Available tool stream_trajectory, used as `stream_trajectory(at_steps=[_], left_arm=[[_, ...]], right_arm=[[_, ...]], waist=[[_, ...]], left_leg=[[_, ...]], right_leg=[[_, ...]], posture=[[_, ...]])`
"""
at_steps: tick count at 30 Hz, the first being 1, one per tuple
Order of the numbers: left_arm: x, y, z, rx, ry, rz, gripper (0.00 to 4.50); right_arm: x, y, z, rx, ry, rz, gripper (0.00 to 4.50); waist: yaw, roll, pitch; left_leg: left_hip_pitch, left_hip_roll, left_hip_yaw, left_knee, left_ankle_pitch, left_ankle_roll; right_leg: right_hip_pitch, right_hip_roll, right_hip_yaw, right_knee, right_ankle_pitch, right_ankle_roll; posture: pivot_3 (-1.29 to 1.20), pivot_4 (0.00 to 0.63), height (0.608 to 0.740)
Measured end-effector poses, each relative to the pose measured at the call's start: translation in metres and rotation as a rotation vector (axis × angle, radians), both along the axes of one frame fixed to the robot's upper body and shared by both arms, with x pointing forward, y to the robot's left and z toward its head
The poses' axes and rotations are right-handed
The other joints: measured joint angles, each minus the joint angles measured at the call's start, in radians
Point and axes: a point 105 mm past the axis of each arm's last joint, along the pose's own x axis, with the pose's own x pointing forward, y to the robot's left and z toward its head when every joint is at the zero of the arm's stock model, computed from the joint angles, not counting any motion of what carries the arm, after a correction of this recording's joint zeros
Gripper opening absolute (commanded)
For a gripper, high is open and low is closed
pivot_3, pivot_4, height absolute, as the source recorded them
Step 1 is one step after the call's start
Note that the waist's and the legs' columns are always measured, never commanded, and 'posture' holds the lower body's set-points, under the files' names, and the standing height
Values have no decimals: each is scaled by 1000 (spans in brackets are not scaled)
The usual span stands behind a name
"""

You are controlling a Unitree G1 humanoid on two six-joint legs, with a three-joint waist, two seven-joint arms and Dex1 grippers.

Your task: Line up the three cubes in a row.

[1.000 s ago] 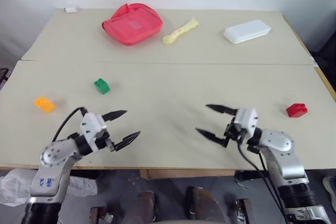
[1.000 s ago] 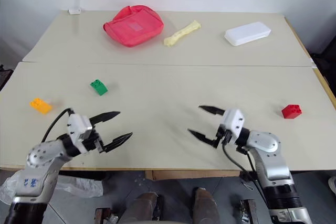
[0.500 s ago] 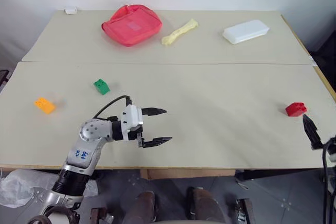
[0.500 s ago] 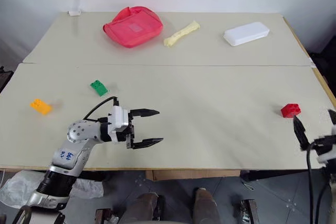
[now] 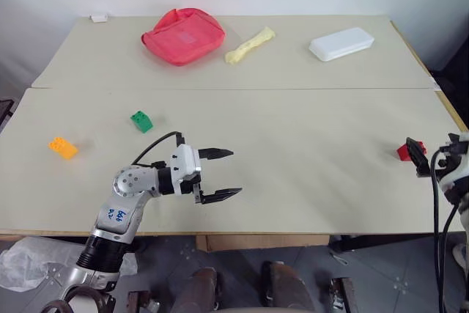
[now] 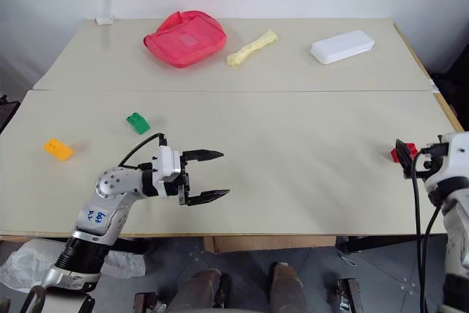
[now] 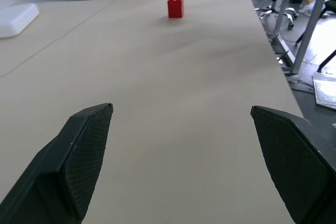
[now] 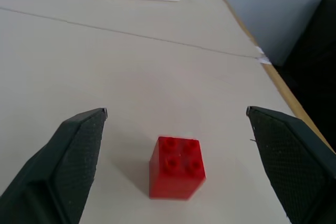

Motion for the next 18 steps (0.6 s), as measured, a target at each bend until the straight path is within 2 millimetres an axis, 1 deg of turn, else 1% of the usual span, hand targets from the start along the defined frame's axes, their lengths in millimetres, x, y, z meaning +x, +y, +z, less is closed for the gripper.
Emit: stream_trajectory(at_steps=[4, 7, 8, 9, 12, 15, 16, 18], left_arm=[[-1, 1, -1, -1, -1, 21, 4478], [-3, 3, -5, 1, 5, 35, 4478], [-3, 3, -5, 2, 5, 42, 4500], [-3, 3, -5, 3, 1, 45, 4500], [0, 7, -1, -1, -16, 72, 4500], [2, 11, 2, -6, -27, 99, 4500], [3, 12, 2, -7, -29, 107, 4500], [3, 12, 1, -7, -29, 112, 4500]], right_arm=[[15, -18, -20, 12, 133, -77, 4500], [18, -33, -32, 43, 182, -139, 4500], [18, -35, -35, 59, 198, -145, 4092], [18, -36, -37, 67, 207, -145, 3889], [18, -30, -43, 95, 235, -97, 2929], [19, -25, -44, 108, 237, -59, 1802], [20, -23, -42, 108, 230, -44, 1505], [22, -17, -38, 110, 219, -9, 1510]], waist=[[10, 0, 0], [12, 0, 0], [11, 0, 0], [11, 0, 0], [10, 0, 0], [9, 0, 0], [9, 0, 0], [10, 0, 0]], left_leg=[[0, 0, 1, 0, 0, 0], [-1, -1, 1, 0, 0, 0], [-1, 0, 1, 0, 0, 0], [-1, 0, 1, 0, 0, 0], [-1, 0, 1, 0, 0, 0], [-1, 0, 1, 0, 0, 0], [-1, 0, 1, 0, 0, 0], [-1, 0, 1, 0, 0, 0]], right_leg=[[0, 0, 0, 0, 0, 0], [-1, 0, 0, 0, 0, 0], [-1, 0, 0, 0, 0, 0], [-1, 0, 0, 0, 0, 0], [-1, 0, 0, 0, 0, 0], [-1, 0, 0, 0, 0, 1], [-1, 0, 0, 0, 0, 1], [-1, 0, 0, 0, 0, 1]], posture=[[0, 150, 740], [0, 150, 740], [0, 150, 740], [0, 150, 740], [0, 150, 740], [0, 150, 740], [0, 150, 740], [0, 150, 740]])
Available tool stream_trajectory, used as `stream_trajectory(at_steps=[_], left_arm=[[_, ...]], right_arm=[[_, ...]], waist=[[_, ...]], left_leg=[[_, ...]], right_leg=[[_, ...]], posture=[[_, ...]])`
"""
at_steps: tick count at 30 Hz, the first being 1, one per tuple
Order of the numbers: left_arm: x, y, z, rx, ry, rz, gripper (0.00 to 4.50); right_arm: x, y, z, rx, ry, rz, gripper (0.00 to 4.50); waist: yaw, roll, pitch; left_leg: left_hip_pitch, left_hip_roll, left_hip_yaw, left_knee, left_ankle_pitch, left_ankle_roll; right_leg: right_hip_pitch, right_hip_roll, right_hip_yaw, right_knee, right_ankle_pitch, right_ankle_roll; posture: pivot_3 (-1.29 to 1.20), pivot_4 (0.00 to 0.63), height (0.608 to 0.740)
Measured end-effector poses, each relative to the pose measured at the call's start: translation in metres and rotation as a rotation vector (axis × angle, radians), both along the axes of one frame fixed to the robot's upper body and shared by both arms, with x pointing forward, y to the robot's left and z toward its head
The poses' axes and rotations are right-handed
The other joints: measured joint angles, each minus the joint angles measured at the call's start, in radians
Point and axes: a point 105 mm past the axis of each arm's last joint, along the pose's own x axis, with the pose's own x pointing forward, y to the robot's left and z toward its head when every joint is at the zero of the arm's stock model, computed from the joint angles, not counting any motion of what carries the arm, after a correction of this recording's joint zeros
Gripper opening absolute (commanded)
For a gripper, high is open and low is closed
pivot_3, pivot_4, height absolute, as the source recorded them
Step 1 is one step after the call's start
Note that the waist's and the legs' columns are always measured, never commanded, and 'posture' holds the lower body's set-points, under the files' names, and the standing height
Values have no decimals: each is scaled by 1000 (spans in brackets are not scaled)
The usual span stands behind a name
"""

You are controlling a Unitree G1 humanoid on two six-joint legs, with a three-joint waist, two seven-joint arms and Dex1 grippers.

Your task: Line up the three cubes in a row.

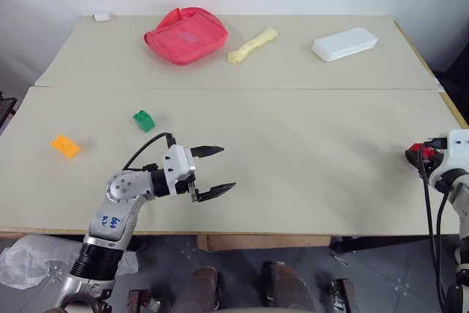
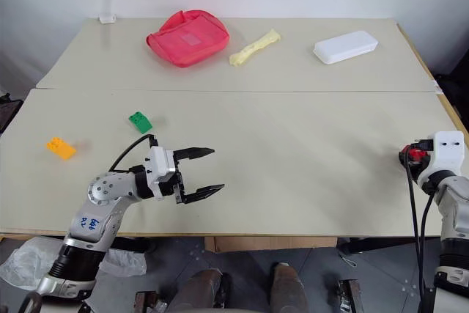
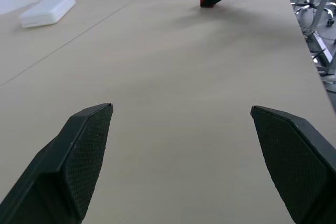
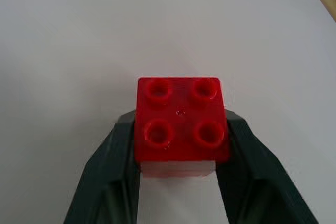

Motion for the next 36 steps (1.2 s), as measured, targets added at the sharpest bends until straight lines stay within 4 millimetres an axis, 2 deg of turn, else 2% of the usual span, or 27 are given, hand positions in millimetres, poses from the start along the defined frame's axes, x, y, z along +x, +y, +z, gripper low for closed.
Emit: stream_trajectory(at_steps=[2, 4, 7, 8, 10, 12, 15, 19, 24, 29, 36], left_arm=[[0, 1, -2, -1, 4, 9, 4500], [-1, 4, -4, 2, 9, 18, 4500], [-3, 18, -9, 26, 26, 56, 4500], [-4, 23, -11, 35, 37, 67, 4500], [-9, 31, -17, 53, 63, 80, 4500], [-14, 36, -24, 68, 91, 89, 4500], [-22, 45, -32, 85, 127, 114, 4500], [-28, 53, -37, 81, 146, 159, 4500], [-38, 65, -44, 76, 171, 240, 4500], [-37, 67, -39, 69, 143, 277, 4500], [-41, 76, -42, 65, 150, 345, 4500]], right_arm=[[4, 16, 5, 4, -12, 91, 1510], [11, 49, 16, -9, -32, 265, 1510], [15, 138, 38, -85, -38, 732, 1510], [11, 168, 45, -113, -33, 901, 1510], [2, 217, 55, -169, -21, 1167, 1510], [-2, 243, 55, -231, 19, 1318, 1510], [3, 275, 42, -325, 88, 1460, 1510], [17, 304, 25, -335, 128, 1530, 1510], [27, 305, 6, -325, 180, 1552, 1510], [29, 311, 4, -324, 191, 1590, 1510], [29, 312, 2, -330, 176, 1615, 3885]], waist=[[0, 0, 0], [-7, 0, 0], [-28, 1, 1], [-31, 1, 1], [-30, 1, 1], [-23, 0, 1], [-17, -1, 2], [-24, -1, 2], [-23, -1, 2], [-26, -1, 2], [-27, -1, 2]], left_leg=[[0, 0, 0, 0, 0, 0], [0, 1, 0, 0, 0, 0], [0, 4, 1, -1, 0, -2], [0, 5, 1, -1, -1, -2], [0, 6, 1, -1, -1, -3], [0, 5, 0, 0, -2, -2], [-2, 2, -2, 1, -3, -1], [-2, 1, -2, 0, -3, 0], [-3, 1, -5, -1, -4, 0], [-3, 1, -5, 0, -4, 0], [-3, 1, -6, -1, -4, -1]], right_leg=[[0, 0, 0, 0, 0, 0], [-1, 1, 0, 0, 0, 0], [-1, 3, 1, 0, 0, 0], [-1, 4, 1, 0, 0, 0], [-2, 5, 1, 0, 0, 0], [-1, 4, 0, -2, 0, -1], [-1, 0, -1, -3, 0, -1], [-1, 0, -2, -2, 0, -1], [-1, 0, -7, -2, 0, -1], [-1, 0, -8, -1, 0, -1], [-1, 0, -8, -1, -1, -2]], posture=[[0, 150, 740], [0, 150, 740], [0, 150, 740], [0, 150, 740], [0, 150, 740], [0, 150, 740], [0, 150, 740], [0, 150, 740], [0, 150, 740], [0, 150, 740], [0, 150, 740]])
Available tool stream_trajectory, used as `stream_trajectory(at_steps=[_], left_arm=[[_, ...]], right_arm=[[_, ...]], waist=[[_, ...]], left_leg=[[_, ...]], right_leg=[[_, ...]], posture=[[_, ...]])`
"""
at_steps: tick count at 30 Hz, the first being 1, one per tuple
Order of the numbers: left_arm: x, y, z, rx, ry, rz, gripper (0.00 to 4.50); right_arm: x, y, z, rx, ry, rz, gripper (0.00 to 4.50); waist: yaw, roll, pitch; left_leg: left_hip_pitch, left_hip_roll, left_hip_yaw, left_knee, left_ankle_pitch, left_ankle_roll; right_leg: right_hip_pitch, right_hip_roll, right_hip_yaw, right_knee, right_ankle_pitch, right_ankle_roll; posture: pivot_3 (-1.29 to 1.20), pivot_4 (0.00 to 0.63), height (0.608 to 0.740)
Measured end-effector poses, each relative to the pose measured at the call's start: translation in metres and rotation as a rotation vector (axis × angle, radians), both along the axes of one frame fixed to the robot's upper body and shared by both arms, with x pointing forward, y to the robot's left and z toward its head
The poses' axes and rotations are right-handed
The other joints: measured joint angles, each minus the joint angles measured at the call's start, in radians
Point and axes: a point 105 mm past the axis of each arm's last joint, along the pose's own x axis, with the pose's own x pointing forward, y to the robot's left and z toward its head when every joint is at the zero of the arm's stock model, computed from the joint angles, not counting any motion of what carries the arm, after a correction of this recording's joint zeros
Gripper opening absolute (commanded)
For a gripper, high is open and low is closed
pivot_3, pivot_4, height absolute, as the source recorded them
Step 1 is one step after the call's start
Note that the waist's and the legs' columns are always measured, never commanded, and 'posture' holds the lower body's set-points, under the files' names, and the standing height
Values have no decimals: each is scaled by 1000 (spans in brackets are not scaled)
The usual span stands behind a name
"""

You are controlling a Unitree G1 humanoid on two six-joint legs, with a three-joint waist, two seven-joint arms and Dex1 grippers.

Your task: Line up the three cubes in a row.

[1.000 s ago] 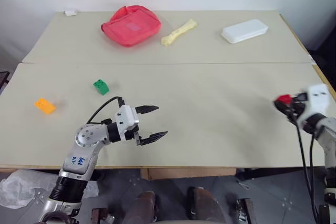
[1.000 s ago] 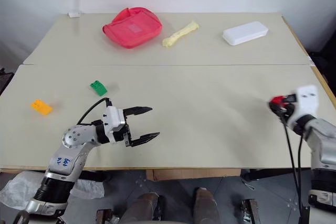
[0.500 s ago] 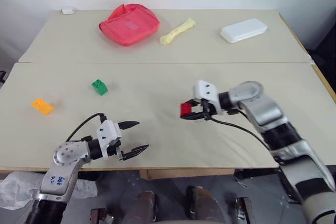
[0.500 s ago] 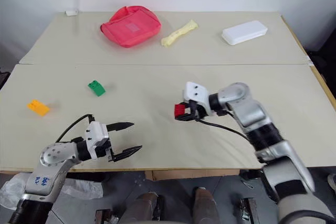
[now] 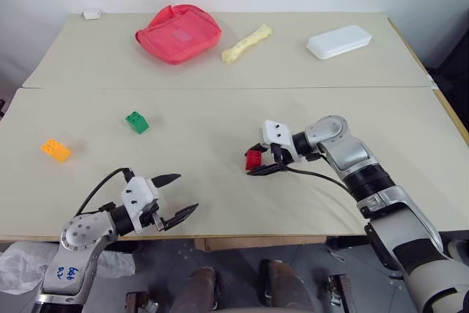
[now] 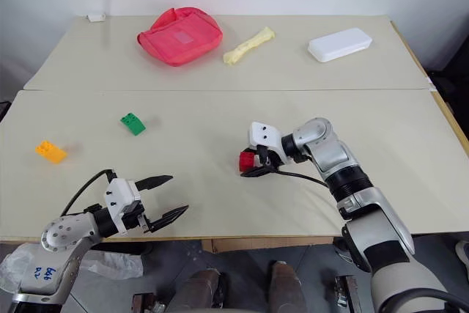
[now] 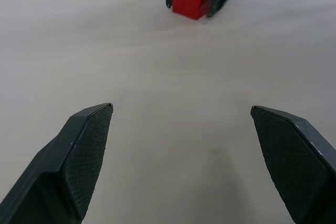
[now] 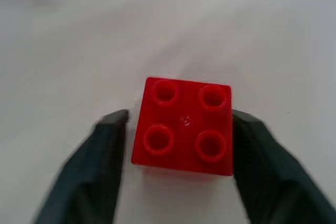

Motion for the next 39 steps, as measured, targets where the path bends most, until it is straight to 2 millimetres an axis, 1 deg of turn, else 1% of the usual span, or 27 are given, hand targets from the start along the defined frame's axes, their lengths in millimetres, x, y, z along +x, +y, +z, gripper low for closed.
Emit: stream_trajectory(at_steps=[1, 2, 3, 4, 6, 7, 9, 11, 12, 13, 16, 19, 21, 22, 24, 25, 26, 27, 28, 30, 32, 34, 35, 39], left_arm=[[-1, 6, 0, -6, -2, 35, 4500], [-2, 10, 0, -13, -4, 61, 4500], [-3, 17, 1, -35, -7, 107, 4500], [-5, 28, 4, -71, -23, 175, 4500], [-11, 54, 8, -116, -53, 321, 4500], [-16, 67, 10, -124, -64, 387, 4500], [-25, 86, 11, -150, -85, 498, 4500], [-38, 101, 8, -177, -97, 589, 4500], [-45, 108, 5, -198, -95, 632, 4500], [-55, 118, -2, -215, -76, 687, 4500], [-73, 136, -18, -225, -34, 763, 4500], [-85, 145, -34, -231, 19, 795, 4500], [-81, 145, -33, -255, 13, 780, 4500], [-75, 145, -29, -262, -2, 765, 4500], [-52, 142, -14, -262, -48, 706, 4500], [-39, 140, -4, -262, -76, 675, 4500], [-19, 135, 11, -265, -112, 631, 4500], [-9, 132, 20, -268, -134, 609, 4500], [8, 127, 31, -275, -152, 574, 4500], [35, 117, 46, -285, -163, 522, 4500], [59, 106, 53, -277, -150, 486, 4500], [82, 99, 55, -261, -121, 471, 4500], [93, 99, 54, -244, -94, 468, 4500], [124, 106, 57, -239, -23, 447, 4500]], right_arm=[[1, 0, 6, 27, -27, 5, 4237], [1, -1, 11, 48, -48, 8, 4460], [-1, -2, 21, 86, -80, 19, 4460], [-7, -4, 34, 159, -119, 48, 4460], [-24, -9, 53, 275, -159, 105, 4460], [-31, -11, 57, 315, -166, 123, 4460], [-46, -15, 62, 422, -164, 150, 4460], [-61, -16, 60, 545, -134, 151, 4460], [-67, -17, 56, 588, -118, 140, 4460], [-73, -18, 47, 613, -91, 121, 4460], [-82, -21, 28, 640, -65, 82, 4460], [-87, -25, 17, 645, -75, 56, 4460], [-84, -31, 20, 659, -107, 14, 4460], [-82, -35, 21, 662, -127, -11, 4460], [-80, -46, 20, 648, -147, -59, 4460], [-79, -50, 20, 644, -153, -75, 4460], [-79, -53, 21, 634, -155, -86, 4460], [-79, -54, 22, 631, -158, -89, 4460], [-80, -57, 22, 625, -162, -98, 4460], [-80, -58, 24, 625, -164, -111, 4460], [-82, -59, 24, 622, -169, -119, 4460], [-84, -58, 23, 622, -170, -129, 4460], [-86, -58, 22, 621, -166, -133, 4460], [-91, -57, 20, 615, -159, -143, 4460]], waist=[[0, 0, 0], [0, 0, 0], [1, 0, 0], [2, 0, 0], [3, 0, 0], [3, 0, 0], [5, 0, 0], [5, 0, 0], [5, 0, 0], [6, 0, 0], [8, 0, 0], [7, 0, 0], [10, -1, 0], [12, -1, 0], [25, -1, 0], [30, -1, 0], [33, -1, 0], [32, -1, 0], [31, -1, 0], [28, -1, 0], [23, -1, 0], [17, -1, 0], [13, -1, 0], [6, -1, 0]], left_leg=[[0, 0, 0, 0, 0, 0], [0, 0, 0, 0, 0, 0], [0, 0, 0, 0, 0, 0], [0, 0, -1, -1, 0, -1], [0, 1, -3, -1, -1, -1], [0, 1, -4, -1, -1, -1], [0, 1, -4, -1, -2, -1], [0, 1, -4, 0, -2, -1], [1, 1, -5, -1, -2, -1], [1, 1, -5, -1, -2, -1], [1, 1, -5, 0, -2, 0], [2, 1, -4, 0, -2, 0], [2, 1, -5, 0, -2, 0], [2, 1, -6, 0, -2, -1], [2, 1, -7, 1, -2, -1], [2, 1, -7, 1, -1, -2], [2, 1, -7, 1, -1, -2], [2, 1, -7, 1, -1, -2], [2, 0, -7, 1, -1, -2], [2, 0, -7, 1, -1, -2], [2, 0, -5, 1, -1, -2], [2, 0, -5, 1, -1, -2], [1, 0, -4, 1, -1, -2], [1, -1, -4, 2, 0, -2]], right_leg=[[0, 0, 0, 0, 0, 0], [0, 0, 0, 0, 0, 0], [0, 0, 0, 0, 0, 0], [0, 0, -1, -1, 0, 0], [2, 0, -3, -3, 0, 0], [3, 0, -3, -5, 0, 0], [4, 0, -4, -9, 0, 0], [5, 0, -4, -9, 0, 0], [6, 0, -4, -9, 0, 0], [6, 0, -4, -10, 0, 0], [6, 0, -4, -10, 0, 0], [7, 0, -3, -9, 0, 0], [7, -1, -4, -9, 0, 0], [7, -1, -4, -9, 0, 0], [7, -1, -5, -8, 0, -1], [7, -1, -5, -8, 0, -1], [7, -1, -5, -7, 0, -1], [6, -1, -5, -7, 0, -1], [6, -1, -5, -6, 0, -1], [6, 0, -5, -3, 0, -1], [4, 0, -6, 1, 0, -1], [3, 1, -10, 2, 0, -1], [3, 2, -12, 2, 0, -1], [3, 4, -14, 2, 0, 0]], posture=[[0, 150, 740], [0, 150, 740], [0, 150, 740], [0, 150, 740], [0, 150, 740], [0, 150, 740], [0, 150, 740], [0, 150, 740], [0, 150, 740], [0, 150, 740], [0, 150, 740], [0, 150, 740], [0, 150, 740], [0, 150, 740], [0, 150, 740], [0, 150, 740], [0, 150, 740], [0, 150, 740], [0, 150, 740], [0, 150, 740], [0, 150, 740], [0, 150, 740], [0, 150, 740], [0, 150, 740]])
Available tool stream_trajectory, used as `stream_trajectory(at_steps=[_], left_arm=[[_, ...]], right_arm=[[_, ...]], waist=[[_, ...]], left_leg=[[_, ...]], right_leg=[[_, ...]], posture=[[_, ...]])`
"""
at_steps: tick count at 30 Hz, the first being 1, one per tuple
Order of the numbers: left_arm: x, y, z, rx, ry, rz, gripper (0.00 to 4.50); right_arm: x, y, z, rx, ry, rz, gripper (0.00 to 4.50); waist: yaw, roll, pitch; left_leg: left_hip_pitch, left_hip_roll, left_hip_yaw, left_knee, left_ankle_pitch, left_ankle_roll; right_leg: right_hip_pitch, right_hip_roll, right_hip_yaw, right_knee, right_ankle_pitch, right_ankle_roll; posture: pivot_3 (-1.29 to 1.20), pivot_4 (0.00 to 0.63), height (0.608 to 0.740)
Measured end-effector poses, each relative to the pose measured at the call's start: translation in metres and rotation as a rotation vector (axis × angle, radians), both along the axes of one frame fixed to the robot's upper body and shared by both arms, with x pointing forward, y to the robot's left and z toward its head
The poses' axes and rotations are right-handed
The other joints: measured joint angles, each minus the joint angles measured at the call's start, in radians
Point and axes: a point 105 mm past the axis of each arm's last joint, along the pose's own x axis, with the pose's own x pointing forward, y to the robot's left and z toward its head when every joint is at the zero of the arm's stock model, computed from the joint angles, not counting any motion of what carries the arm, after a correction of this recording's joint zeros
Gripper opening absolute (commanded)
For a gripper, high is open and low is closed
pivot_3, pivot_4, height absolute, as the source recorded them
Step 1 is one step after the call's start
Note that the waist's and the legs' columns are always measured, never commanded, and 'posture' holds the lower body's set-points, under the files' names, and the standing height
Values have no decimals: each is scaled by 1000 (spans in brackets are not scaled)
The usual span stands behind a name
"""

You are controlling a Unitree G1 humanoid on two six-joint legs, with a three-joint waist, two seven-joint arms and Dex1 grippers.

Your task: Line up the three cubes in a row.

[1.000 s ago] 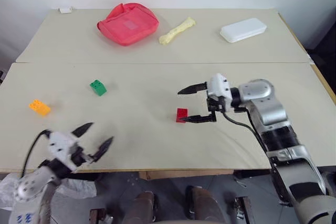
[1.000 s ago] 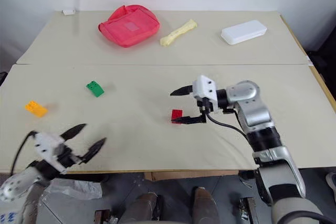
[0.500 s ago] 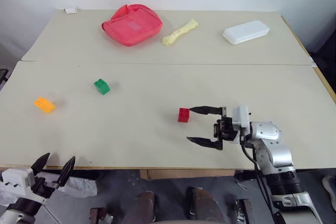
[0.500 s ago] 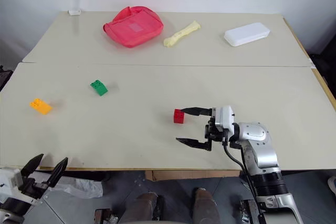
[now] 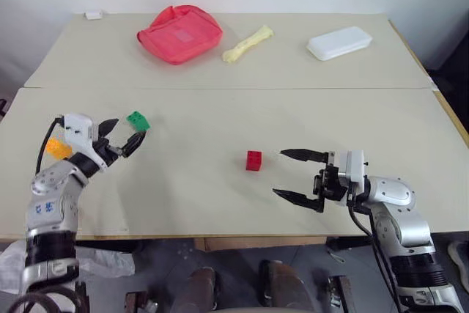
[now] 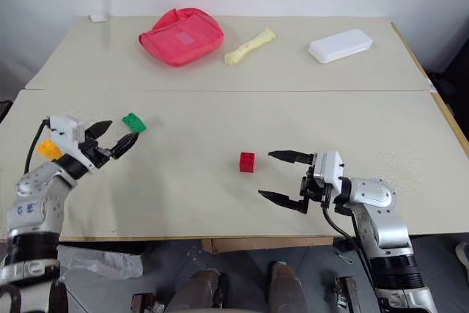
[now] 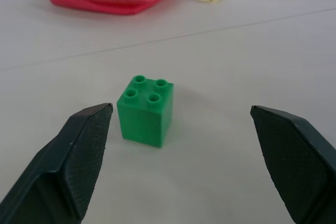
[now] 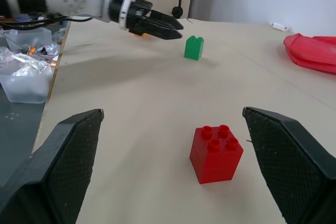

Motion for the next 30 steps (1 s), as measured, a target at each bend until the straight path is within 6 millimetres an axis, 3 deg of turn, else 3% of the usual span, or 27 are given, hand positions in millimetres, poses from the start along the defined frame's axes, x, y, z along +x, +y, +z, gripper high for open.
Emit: stream_trajectory(at_steps=[4, 8, 11, 19, 24, 30], left_arm=[[19, -1, 1, 42, 41, -52, 4500], [27, -4, -16, 63, 117, -77, 4500], [30, -9, -21, 74, 132, -99, 3921], [26, -21, -19, 88, 102, -208, 1487], [13, -37, -14, 98, 86, -399, 1484], [-11, -90, 0, 280, 11, -831, 1484]], right_arm=[[-2, 2, 4, -4, -11, -5, 4460], [-3, 2, 6, 1, -19, -26, 4460], [-5, 3, 5, 5, -20, -42, 4500], [-5, 2, 3, 5, -18, -69, 4500], [-8, -3, -3, -11, 7, -83, 4500], [-15, -17, -4, -46, 12, -123, 4500]], waist=[[0, 0, 0], [1, -1, 0], [2, -1, 0], [1, -1, 1], [2, -2, 1], [11, -2, 1]], left_leg=[[0, -2, 0, 0, 0, 1], [0, -3, 0, 0, 1, 1], [-1, -3, -1, 0, 1, 2], [-1, -4, -1, 0, 1, 2], [-1, -4, 0, 1, 1, 2], [-1, -4, 0, 1, 1, 3]], right_leg=[[0, 0, 0, 1, 0, 0], [0, 0, -1, 1, 0, 0], [0, -1, -1, 2, 0, 0], [-1, -2, -1, 2, 0, 1], [0, -2, -1, 3, 0, 1], [0, -3, -1, 2, 0, 1]], posture=[[0, 150, 740], [0, 150, 740], [0, 150, 740], [0, 150, 740], [0, 150, 740], [0, 150, 740]])
